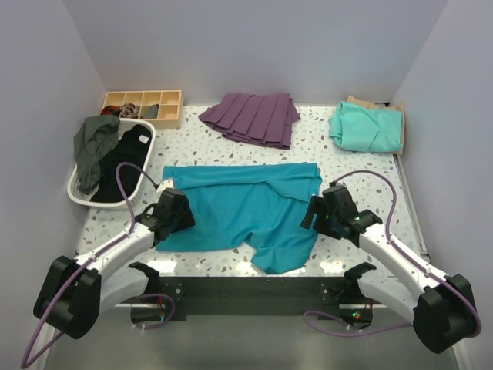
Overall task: Fold and stack the t-shirts
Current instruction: Fold the flattened tshirt in 1/3 of the way
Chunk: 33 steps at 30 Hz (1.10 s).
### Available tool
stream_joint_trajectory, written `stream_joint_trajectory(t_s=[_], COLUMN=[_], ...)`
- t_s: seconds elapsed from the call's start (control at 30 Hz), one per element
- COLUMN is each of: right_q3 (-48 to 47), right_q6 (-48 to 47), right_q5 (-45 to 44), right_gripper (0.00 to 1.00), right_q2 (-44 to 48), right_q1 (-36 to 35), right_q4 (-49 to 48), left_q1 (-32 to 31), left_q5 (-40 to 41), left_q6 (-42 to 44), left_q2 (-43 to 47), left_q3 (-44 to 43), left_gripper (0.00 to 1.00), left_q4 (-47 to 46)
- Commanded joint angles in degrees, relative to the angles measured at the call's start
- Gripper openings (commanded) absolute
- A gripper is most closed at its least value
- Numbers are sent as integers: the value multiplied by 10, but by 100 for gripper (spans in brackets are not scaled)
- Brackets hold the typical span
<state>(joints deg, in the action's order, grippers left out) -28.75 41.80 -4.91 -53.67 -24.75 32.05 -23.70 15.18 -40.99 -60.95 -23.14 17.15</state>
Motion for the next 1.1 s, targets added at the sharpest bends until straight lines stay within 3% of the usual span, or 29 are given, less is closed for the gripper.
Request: stream_joint_trajectory(t_s=[0.0, 0.13, 0.37, 0.53, 0.83, 1.07], right_q3=[-39, -36, -18, -3, -8, -65], right_q6=[-16, -33, -16, 17, 79, 65], right_q5=[48, 130, 150, 72, -93, -141], right_gripper=[78, 78, 78, 82, 86, 88], right_q2=[-27, -70, -171, -188, -101, -141], right_q1=[-2, -5, -35, -42, -42, -42], right_q4=[-61, -120, -163, -119, 31, 70], left_q1=[-1, -1, -1, -1, -1, -1], left_q5=[13, 17, 20, 20, 20, 19], left_q6=[21, 15, 13, 9, 6, 12], left_q2=[14, 36, 50, 46, 12, -15], left_q3=[-19, -21, -30, -31, -40, -39], left_gripper=[63, 63, 64, 64, 64, 64], left_q4=[-6, -2, 16, 20, 28, 18])
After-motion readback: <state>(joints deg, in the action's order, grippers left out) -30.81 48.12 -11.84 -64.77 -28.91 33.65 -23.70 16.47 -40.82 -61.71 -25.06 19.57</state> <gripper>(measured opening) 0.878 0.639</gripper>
